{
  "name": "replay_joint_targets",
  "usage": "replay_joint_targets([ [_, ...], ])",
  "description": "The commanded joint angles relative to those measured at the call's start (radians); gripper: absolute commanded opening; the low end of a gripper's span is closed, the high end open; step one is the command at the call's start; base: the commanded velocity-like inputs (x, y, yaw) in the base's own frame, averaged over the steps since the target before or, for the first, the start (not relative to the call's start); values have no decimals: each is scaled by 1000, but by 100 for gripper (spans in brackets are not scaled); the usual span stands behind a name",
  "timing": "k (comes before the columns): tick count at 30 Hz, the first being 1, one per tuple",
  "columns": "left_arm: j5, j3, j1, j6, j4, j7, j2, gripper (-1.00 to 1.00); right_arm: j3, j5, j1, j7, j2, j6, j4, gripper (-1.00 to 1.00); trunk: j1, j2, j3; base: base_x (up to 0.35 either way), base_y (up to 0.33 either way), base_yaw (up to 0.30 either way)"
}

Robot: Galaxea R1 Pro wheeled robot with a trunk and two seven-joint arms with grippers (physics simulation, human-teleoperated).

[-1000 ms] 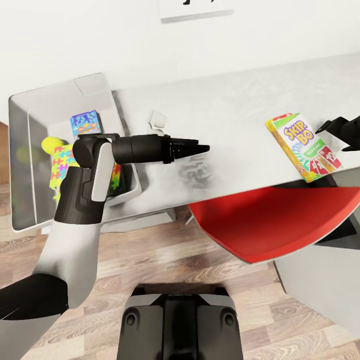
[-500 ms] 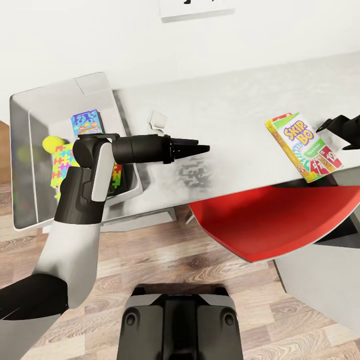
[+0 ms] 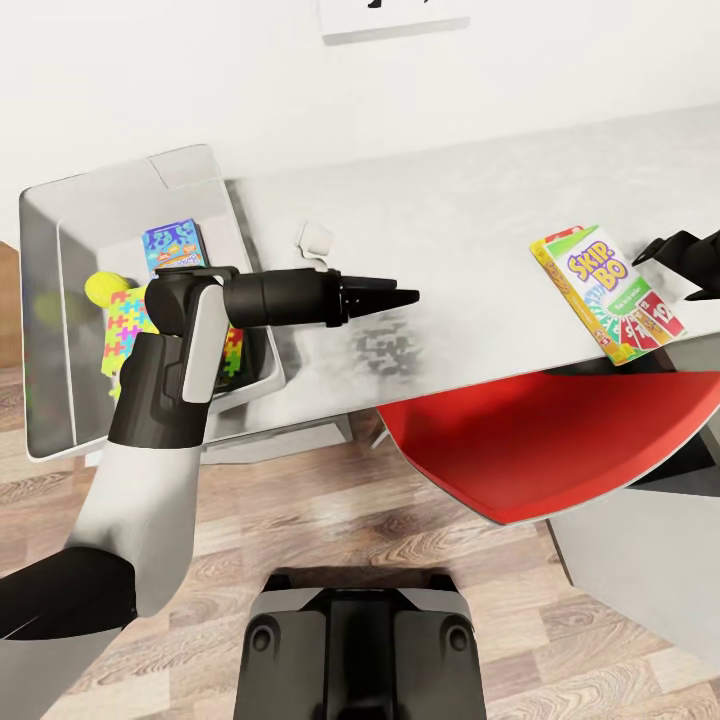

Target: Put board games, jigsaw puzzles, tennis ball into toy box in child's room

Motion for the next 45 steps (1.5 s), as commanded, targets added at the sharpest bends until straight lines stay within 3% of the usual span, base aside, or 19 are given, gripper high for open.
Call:
replay_joint_targets([
  [1,0,0,-1,4,0,-3,0,100,-2,-11,-1,-10,-1,2,0,100,1,-2,-1,0,0,0],
  [31,1,0,-3,4,-5,-3,-4,100,-1,-9,-20,-13,-2,6,1,100,1,-2,-1,-12,-1,0],
  [45,0,0,-5,4,-5,-3,-5,100,-1,-9,-21,-15,-14,6,5,100,1,-2,-1,0,-136,0],
])
